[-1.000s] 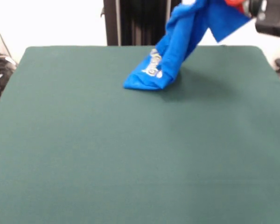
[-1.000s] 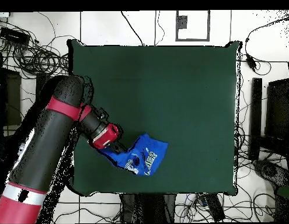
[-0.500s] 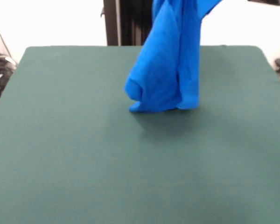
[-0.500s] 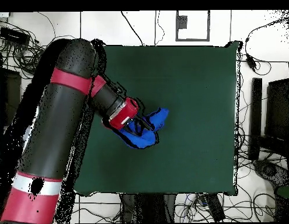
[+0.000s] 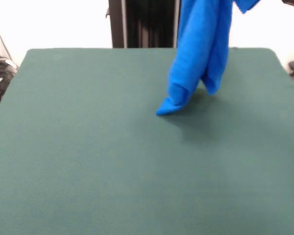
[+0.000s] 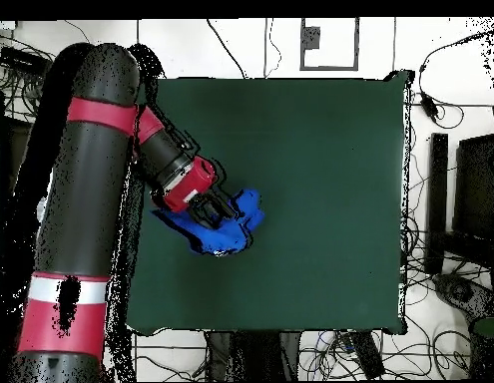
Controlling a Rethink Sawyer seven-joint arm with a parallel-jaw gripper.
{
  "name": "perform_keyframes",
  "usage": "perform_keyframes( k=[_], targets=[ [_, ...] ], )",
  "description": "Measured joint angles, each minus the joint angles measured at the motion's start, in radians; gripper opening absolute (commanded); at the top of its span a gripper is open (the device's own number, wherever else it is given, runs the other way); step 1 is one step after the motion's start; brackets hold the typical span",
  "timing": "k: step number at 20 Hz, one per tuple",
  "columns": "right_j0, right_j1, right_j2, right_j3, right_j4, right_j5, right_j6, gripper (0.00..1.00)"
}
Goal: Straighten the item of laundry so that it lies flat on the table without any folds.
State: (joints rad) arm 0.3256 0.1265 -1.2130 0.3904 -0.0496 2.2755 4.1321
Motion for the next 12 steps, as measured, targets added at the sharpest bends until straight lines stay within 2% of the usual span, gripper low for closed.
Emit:
perform_keyframes(
  k=[8,12],
  targets=[
    [0.019,-0.005,0.0,-0.018,-0.008,0.018,0.0,1.0],
    [0.061,-0.046,0.0,0.023,-0.064,0.018,-0.013,1.0]
  ],
)
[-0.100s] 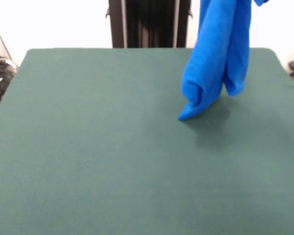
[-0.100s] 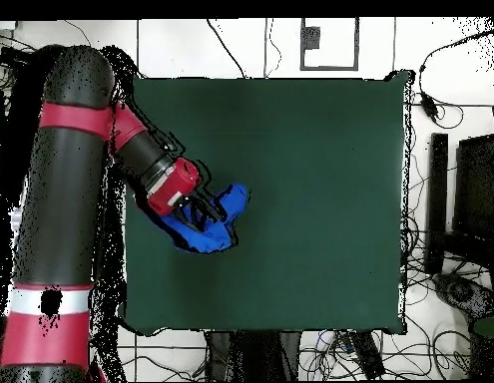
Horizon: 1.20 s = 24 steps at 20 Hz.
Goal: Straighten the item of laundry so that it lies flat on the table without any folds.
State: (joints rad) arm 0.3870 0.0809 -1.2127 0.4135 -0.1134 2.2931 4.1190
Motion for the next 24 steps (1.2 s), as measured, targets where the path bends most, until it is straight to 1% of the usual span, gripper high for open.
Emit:
perform_keyframes(
  k=[1,7,8,11,13,14,15,16,18,19,20,22,23,24],
  targets=[
    [0.01,-0.009,0.0,0.01,-0.012,0.0,-0.005,0.0],
    [0.066,-0.073,0.003,0.066,-0.1,-0.02,-0.098,0.0],
    [0.086,-0.102,0.005,0.102,-0.137,-0.063,-0.146,0.0],
    [0.11,-0.147,0.006,0.162,-0.189,-0.154,-0.209,0.0],
    [0.133,-0.218,0.007,0.254,-0.265,-0.331,-0.285,0.0],
    [0.135,-0.229,0.008,0.268,-0.276,-0.362,-0.296,0.0],
    [0.138,-0.27,0.008,0.317,-0.317,-0.475,-0.328,0.0],
    [0.137,-0.295,0.008,0.345,-0.339,-0.544,-0.346,0.0],
    [0.122,-0.376,0.008,0.432,-0.415,-0.777,-0.39,0.0],
    [0.115,-0.401,0.008,0.457,-0.436,-0.85,-0.4,0.0],
    [0.11,-0.414,0.008,0.469,-0.448,-0.885,-0.404,0.0],
    [0.083,-0.473,0.008,0.524,-0.498,-1.054,-0.424,0.0],
    [0.07,-0.495,0.008,0.544,-0.517,-1.115,-0.43,0.0],
    [0.033,-0.545,0.008,0.589,-0.556,-1.252,-0.44,0.0]
  ],
)
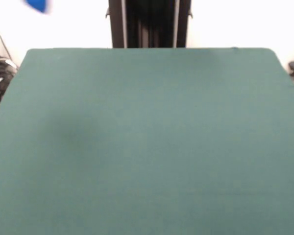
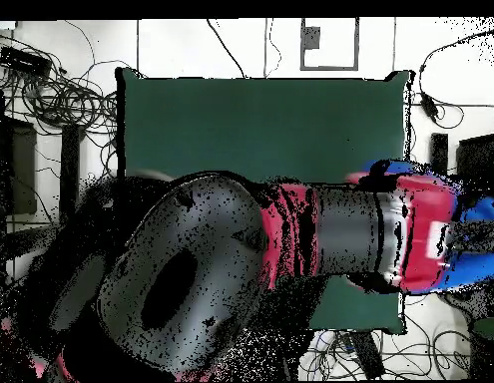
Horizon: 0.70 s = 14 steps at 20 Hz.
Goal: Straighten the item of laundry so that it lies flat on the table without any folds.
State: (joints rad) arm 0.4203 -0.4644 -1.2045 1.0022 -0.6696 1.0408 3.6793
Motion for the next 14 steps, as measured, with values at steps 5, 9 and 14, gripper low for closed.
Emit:
perform_keyframes(
  k=[5,9,14],
  targets=[
    [-0.082,-0.081,0.0,0.064,-0.055,-0.19,-0.002,0.0],
    [-0.182,-0.145,0.001,0.087,-0.124,-0.304,-0.023,0.0],
    [-0.273,-0.178,0.004,0.087,-0.202,-0.404,-0.064,0.0]
  ],
)
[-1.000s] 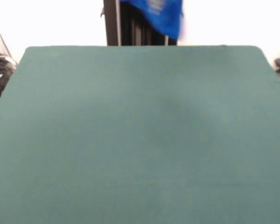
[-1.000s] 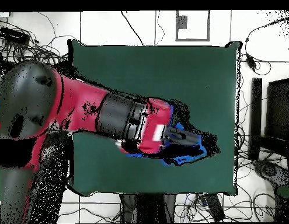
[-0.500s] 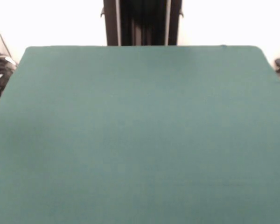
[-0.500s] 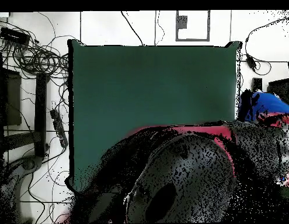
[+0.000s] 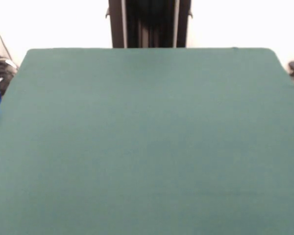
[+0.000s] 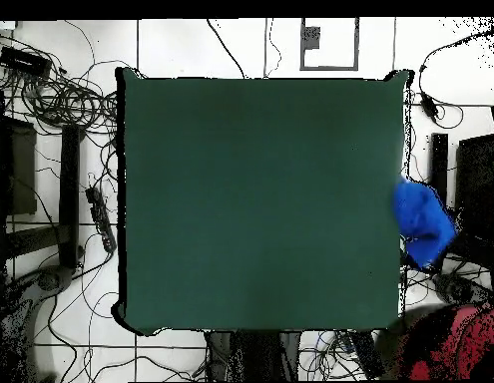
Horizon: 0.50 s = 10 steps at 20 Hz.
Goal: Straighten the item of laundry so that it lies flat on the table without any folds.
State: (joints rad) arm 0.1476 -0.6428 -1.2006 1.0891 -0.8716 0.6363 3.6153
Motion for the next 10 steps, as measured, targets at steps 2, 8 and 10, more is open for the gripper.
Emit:
perform_keyframes(
  k=[2,8,10],
  targets=[
    [-0.05,-0.005,0.0,0.0,-0.052,-0.082,-0.019,0.0],
    [-0.119,0.018,0.0,-0.003,-0.186,-0.256,-0.019,0.0],
    [-0.129,0.037,0.001,-0.004,-0.246,-0.304,-0.019,0.0]
  ],
)
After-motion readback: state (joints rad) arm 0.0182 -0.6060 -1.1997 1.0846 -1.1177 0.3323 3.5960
